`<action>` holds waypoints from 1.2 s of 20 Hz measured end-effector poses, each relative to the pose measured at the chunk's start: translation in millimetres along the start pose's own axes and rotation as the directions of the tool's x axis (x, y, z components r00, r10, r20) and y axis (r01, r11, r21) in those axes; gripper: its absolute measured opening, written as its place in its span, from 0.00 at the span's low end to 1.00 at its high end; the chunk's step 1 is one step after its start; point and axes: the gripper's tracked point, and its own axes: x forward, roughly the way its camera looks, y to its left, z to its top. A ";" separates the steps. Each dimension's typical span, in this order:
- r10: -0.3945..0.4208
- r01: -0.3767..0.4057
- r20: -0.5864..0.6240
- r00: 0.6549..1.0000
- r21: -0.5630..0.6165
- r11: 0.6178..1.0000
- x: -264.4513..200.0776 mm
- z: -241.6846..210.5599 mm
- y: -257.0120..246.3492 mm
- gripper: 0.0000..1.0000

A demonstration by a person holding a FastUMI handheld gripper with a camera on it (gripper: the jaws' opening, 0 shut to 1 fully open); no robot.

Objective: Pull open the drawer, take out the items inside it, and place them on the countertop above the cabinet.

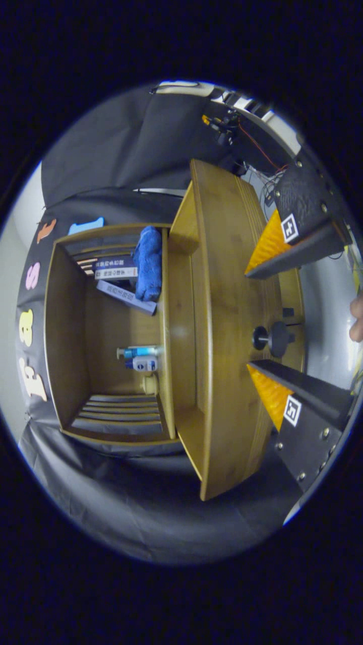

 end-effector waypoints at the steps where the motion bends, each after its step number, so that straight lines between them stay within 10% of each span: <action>1: -0.004 0.004 0.004 1.000 0.013 1.000 -1.7 12.7 -1.1 0.84; 3: -0.020 0.019 0.007 1.000 0.028 0.999 -0.2 37.4 -1.2 0.98; 12: 0.147 -0.165 -0.277 0.949 -0.040 0.986 54.0 69.7 52.1 0.98; 24: 0.035 -0.012 -0.718 0.695 0.037 0.999 161.9 2.4 41.6 0.91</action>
